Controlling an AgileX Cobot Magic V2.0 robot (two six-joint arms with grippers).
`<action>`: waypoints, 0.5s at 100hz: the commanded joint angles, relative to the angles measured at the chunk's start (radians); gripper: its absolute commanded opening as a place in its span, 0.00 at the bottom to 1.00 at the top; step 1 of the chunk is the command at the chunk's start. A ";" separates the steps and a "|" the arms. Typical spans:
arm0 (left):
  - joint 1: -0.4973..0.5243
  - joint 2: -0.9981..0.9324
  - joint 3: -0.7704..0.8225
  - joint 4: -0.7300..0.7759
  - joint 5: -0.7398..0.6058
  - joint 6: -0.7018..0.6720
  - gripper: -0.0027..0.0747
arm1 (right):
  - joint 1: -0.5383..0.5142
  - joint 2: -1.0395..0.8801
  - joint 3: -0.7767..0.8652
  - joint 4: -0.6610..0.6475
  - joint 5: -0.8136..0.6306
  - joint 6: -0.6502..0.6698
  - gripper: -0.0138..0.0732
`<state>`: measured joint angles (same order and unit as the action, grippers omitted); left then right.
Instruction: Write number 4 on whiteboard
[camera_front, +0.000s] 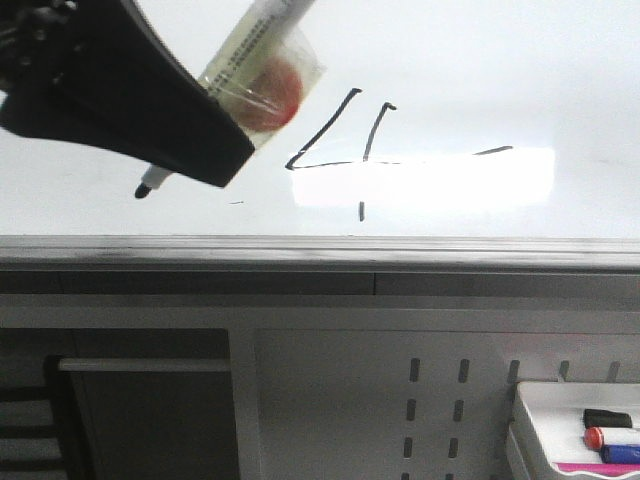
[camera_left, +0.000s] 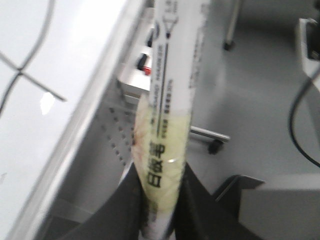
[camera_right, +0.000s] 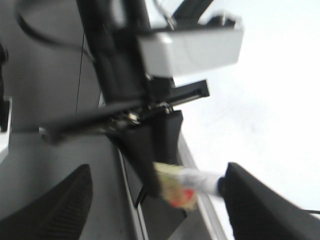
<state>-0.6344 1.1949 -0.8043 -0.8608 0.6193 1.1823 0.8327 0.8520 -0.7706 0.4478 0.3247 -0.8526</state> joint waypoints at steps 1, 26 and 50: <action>0.007 -0.015 0.004 -0.094 -0.212 -0.109 0.01 | -0.025 -0.064 -0.035 0.019 -0.053 0.058 0.68; 0.007 0.032 0.055 -0.360 -0.584 -0.123 0.01 | -0.081 -0.142 -0.035 0.019 0.019 0.136 0.12; 0.007 0.151 0.006 -0.448 -0.682 -0.123 0.01 | -0.084 -0.142 -0.035 0.021 0.081 0.136 0.08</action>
<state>-0.6291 1.3340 -0.7425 -1.2679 -0.0092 1.0697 0.7551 0.7145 -0.7706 0.4517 0.4551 -0.7196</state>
